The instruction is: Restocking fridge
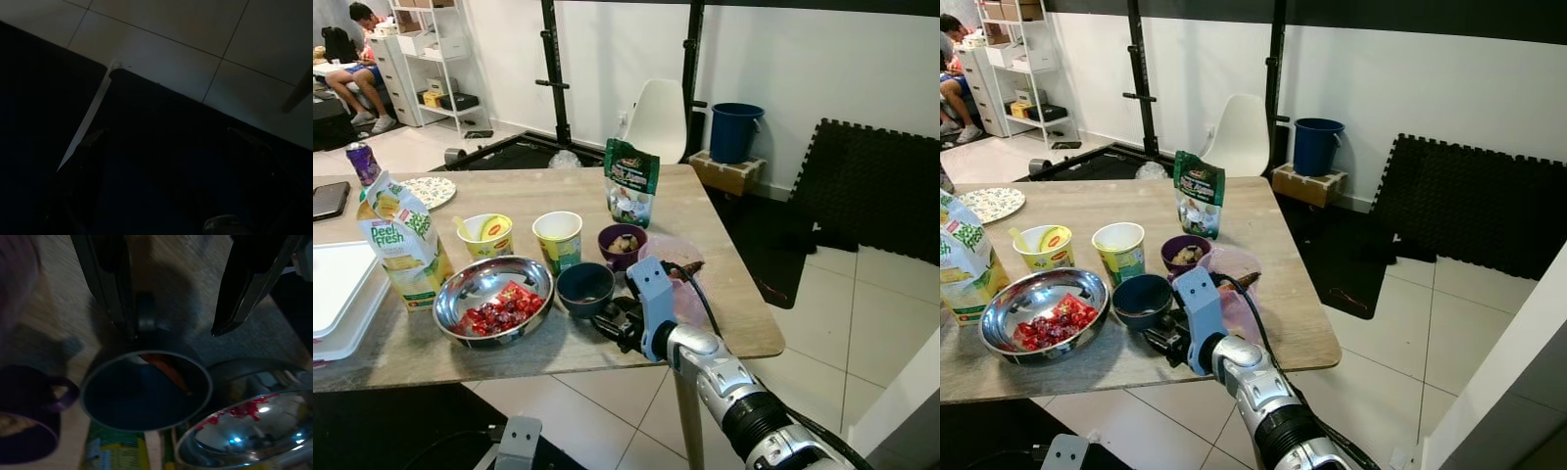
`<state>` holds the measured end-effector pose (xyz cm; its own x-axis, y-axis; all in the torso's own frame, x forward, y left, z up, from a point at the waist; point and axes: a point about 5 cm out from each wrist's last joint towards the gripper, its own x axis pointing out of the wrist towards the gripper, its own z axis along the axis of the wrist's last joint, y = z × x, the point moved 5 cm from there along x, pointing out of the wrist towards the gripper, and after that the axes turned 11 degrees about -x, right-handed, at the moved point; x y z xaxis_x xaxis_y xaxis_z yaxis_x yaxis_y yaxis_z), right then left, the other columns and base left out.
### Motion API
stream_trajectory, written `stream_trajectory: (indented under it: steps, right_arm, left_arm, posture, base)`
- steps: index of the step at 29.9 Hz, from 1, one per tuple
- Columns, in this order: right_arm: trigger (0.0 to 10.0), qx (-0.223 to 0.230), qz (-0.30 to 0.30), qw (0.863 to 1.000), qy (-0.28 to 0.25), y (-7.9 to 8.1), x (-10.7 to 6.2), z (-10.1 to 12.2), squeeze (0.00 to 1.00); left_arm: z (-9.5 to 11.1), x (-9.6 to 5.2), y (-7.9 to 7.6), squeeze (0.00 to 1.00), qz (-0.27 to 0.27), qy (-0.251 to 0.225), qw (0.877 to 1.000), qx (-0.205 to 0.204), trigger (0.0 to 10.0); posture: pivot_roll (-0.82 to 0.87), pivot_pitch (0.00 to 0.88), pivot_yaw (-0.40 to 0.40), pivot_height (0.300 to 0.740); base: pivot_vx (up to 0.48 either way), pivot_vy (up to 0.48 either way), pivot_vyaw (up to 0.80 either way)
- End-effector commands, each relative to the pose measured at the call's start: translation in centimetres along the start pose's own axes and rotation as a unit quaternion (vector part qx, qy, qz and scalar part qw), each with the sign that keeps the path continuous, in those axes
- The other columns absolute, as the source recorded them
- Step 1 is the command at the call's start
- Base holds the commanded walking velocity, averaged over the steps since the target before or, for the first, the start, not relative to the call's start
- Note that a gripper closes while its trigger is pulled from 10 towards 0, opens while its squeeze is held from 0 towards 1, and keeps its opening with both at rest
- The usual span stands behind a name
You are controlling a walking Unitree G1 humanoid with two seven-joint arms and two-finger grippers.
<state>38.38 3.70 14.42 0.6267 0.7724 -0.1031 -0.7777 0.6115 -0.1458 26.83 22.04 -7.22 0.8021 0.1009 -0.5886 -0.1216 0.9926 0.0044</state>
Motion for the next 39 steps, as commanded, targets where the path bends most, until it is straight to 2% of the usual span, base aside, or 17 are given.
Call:
stream_trajectory:
  steps: [1, 17, 29, 39]
  right_arm:
    - [10.0, 0.03, 0.07, 0.996, -0.052, 6.2, 2.9, 3.1, 0.0]
    - [10.0, 0.008, 0.071, 0.997, -0.039, 6.7, 3.3, 2.7, 0.0]
    - [10.0, 0.008, 0.021, 0.999, -0.032, 5.7, 4.0, 3.2, 0.0]
    - [10.0, 0.016, 0.012, 0.999, -0.047, 5.4, 4.1, 4.1, 0.0]
  left_arm:
    - [-0.5, -0.1, 0.5, 0.0, 0.002, 0.011, 1.0, 0.008, 10.0]
    - [-0.6, -0.2, 0.6, 0.0, 0.004, 0.013, 1.0, 0.009, 10.0]
    - [-0.5, -0.1, 0.5, 0.0, 0.003, 0.011, 1.0, 0.011, 10.0]
    - [-0.8, -0.3, 0.7, 0.0, 0.004, 0.012, 1.0, 0.01, 10.0]
  posture:
    - [-0.02, 0.125, -0.011, 0.74]
    - [-0.02, 0.13, -0.015, 0.74]
    - [-0.02, 0.145, -0.016, 0.74]
    - [-0.02, 0.152, -0.019, 0.74]
  base:
    - [0.0, 0.0, 0.0]
    - [0.0, 0.0, 0.0]
    - [0.0, 0.0, 0.0]
    - [0.0, 0.0, 0.0]
